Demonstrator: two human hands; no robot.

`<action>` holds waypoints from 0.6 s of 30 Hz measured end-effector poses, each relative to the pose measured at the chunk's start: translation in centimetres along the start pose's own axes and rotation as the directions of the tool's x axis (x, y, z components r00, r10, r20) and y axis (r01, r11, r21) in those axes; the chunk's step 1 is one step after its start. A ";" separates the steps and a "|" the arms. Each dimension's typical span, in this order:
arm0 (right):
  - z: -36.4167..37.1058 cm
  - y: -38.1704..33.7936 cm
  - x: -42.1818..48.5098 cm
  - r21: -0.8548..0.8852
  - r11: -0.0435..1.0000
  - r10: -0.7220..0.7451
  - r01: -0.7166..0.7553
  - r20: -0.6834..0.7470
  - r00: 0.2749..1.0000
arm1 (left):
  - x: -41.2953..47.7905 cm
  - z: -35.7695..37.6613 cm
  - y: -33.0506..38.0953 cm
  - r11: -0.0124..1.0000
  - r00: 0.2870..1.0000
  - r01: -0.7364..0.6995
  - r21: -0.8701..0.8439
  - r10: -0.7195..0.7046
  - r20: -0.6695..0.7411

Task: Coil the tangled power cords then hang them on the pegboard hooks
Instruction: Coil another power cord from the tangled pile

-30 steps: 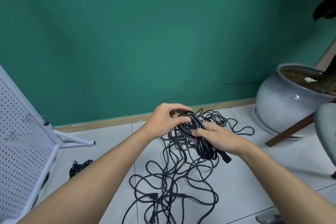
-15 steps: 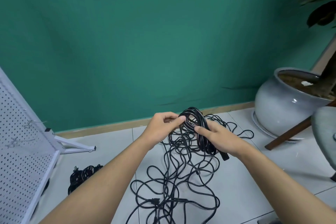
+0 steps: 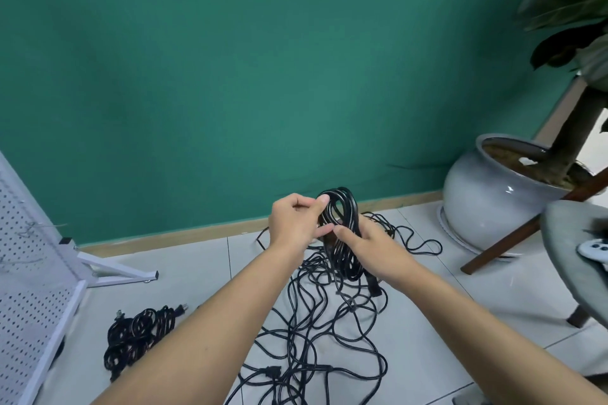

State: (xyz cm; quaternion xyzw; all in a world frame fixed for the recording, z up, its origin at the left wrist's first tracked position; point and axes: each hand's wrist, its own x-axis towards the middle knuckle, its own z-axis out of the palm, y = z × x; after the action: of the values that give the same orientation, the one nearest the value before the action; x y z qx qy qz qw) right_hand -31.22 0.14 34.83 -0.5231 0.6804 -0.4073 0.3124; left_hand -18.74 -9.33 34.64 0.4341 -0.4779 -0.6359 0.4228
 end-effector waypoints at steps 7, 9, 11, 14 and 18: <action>-0.6 0.4 -1.1 0.051 0.995 0.081 -0.082 0.019 0.997 | -0.6 -0.9 0.3 0.873 0.972 -0.229 0.431 0.225 0.061; -1.0 1.1 -1.4 -0.012 0.998 0.063 -0.063 0.022 0.998 | -1.0 -0.7 0.3 0.862 0.972 -0.235 0.448 0.212 0.102; -1.0 1.9 -1.6 -0.030 0.998 0.059 -0.057 0.039 0.998 | -1.1 -0.6 0.2 0.886 0.981 -0.195 0.420 0.166 0.104; -1.0 2.3 -1.2 0.047 0.997 0.055 -0.059 0.076 0.996 | -1.1 -0.6 -0.1 0.933 0.993 -0.111 0.342 0.088 0.083; -1.3 1.9 -0.4 0.198 0.973 0.094 -0.116 0.116 0.989 | -1.1 -0.7 -0.4 0.969 0.992 -0.100 0.224 0.080 0.097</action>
State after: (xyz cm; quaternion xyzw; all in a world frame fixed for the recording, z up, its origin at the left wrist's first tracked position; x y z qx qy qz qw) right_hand -33.06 1.09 33.72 -0.4725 0.6440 -0.4295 0.4213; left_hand -17.86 -8.34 34.28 0.4296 -0.5851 -0.5752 0.3772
